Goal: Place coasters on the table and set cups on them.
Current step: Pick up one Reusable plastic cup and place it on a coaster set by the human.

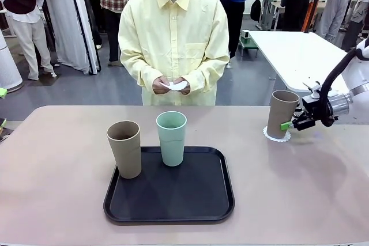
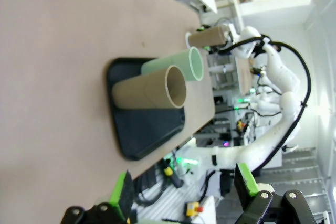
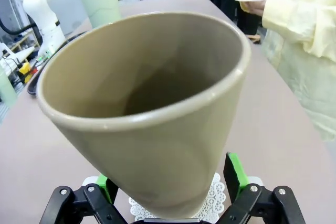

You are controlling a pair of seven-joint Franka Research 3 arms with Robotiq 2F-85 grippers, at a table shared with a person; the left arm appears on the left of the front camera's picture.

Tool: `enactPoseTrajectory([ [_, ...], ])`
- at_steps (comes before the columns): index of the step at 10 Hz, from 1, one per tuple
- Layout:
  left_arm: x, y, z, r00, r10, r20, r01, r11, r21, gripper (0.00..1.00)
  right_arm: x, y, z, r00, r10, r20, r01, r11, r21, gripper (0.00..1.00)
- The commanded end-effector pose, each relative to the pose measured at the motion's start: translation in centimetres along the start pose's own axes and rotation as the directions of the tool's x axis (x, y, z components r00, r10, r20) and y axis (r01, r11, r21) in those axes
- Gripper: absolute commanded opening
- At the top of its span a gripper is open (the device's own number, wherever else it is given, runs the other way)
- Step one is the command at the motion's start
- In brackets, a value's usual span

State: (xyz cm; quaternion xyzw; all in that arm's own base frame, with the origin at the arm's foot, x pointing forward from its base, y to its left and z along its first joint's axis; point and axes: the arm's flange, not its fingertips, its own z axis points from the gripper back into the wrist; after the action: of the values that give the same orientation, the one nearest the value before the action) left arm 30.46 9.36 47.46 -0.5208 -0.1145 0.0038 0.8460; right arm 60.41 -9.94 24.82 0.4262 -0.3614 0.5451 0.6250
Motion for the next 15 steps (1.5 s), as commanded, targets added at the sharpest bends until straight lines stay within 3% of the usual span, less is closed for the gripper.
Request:
enactPoseTrajectory([
  [1,0.0,0.0,0.0,1.000,-0.012,0.007,0.012,1.000,-0.019,1.00,-0.1,0.0,-0.2,0.994,-0.010,-0.113,0.008,1.000,-0.015,1.00],
  [3,0.0,0.0,0.0,1.000,-0.012,0.007,0.012,1.000,-0.019,1.00,-0.3,0.3,-0.1,0.977,-0.037,-0.210,0.030,0.999,-0.036,1.00],
  [8,0.0,0.0,0.0,1.000,-0.012,0.007,0.012,1.000,-0.019,1.00,0.7,3.9,2.8,0.955,-0.087,-0.284,0.056,0.992,-0.116,1.00],
  [10,0.0,0.0,0.0,1.000,-0.012,0.007,0.012,1.000,-0.019,1.00,2.2,7.4,5.4,0.918,-0.215,-0.333,0.125,0.954,-0.272,1.00],
  [11,0.0,0.0,0.0,1.000,-0.012,0.007,0.012,1.000,-0.019,1.00,3.4,9.3,6.9,0.888,-0.353,-0.296,0.219,0.889,-0.401,1.00],
  [13,0.0,0.0,0.0,1.000,-0.012,0.007,0.012,1.000,-0.019,1.00,7.8,11.6,8.1,0.758,-0.631,-0.164,0.430,0.674,-0.601,1.00],
  [15,0.0,0.0,0.0,1.000,-0.012,0.007,0.012,1.000,-0.019,1.00,14.7,14.0,7.8,0.619,-0.775,-0.126,0.515,0.522,-0.680,1.00],
])
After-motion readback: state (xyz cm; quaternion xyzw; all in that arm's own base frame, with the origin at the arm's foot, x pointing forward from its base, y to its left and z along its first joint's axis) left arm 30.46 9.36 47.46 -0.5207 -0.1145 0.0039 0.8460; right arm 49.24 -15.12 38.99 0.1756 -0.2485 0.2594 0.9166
